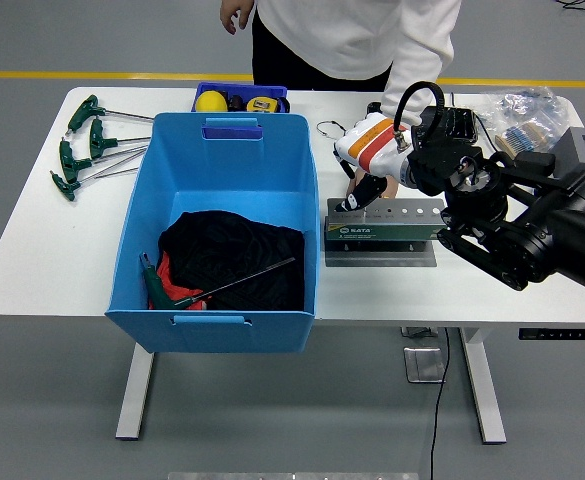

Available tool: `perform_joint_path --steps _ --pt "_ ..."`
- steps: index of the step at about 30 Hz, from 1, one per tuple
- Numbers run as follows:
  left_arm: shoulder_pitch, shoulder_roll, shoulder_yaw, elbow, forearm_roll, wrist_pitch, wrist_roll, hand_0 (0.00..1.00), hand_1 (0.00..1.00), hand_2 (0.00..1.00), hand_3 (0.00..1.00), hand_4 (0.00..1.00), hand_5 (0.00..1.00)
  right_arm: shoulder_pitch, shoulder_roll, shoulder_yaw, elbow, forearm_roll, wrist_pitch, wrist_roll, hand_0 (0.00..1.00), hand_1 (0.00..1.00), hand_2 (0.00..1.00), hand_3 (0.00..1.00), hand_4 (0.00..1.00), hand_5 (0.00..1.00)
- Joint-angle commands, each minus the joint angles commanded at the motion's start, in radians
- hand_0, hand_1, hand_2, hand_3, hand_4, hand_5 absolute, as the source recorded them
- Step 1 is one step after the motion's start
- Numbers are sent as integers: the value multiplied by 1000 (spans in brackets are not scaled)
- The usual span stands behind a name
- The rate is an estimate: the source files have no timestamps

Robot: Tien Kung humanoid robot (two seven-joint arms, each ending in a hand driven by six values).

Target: Lift tool from toolbox,place it in box,lift tool from toolbox,place it in box

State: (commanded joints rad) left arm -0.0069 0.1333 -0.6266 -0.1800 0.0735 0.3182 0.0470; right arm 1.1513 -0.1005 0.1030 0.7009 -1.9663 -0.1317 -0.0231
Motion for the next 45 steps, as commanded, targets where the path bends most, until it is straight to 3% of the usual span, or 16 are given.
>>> perform_joint_path --steps 13,23,24,41,42,45 --pt "-2 1 30 0 -30 -2 -4 589 592 676 785 853 783 -10 11 -39 -47 16 5 4 600 473 502 375 998 618" --pt "-3 1 30 0 -32 -2 -6 589 589 676 785 853 783 -12 17 -49 -44 8 10 3 586 426 468 366 998 622" --pt "-3 1 33 0 -35 -2 -7 584 589 674 784 853 781 -12 17 -49 -45 7 12 2 528 353 407 367 998 623" --pt "-6 0 53 0 -58 -1 -13 581 588 674 784 854 781 -16 27 -75 -79 -41 12 12 473 306 360 329 998 630" --pt "-6 0 53 0 -57 0 -13 582 589 674 785 853 778 -16 26 -75 -80 -43 9 14 378 227 275 261 998 636" --pt "-6 1 53 0 -56 0 -12 582 589 674 785 853 778 -14 24 -75 -82 -48 -1 20 378 227 275 261 998 636"
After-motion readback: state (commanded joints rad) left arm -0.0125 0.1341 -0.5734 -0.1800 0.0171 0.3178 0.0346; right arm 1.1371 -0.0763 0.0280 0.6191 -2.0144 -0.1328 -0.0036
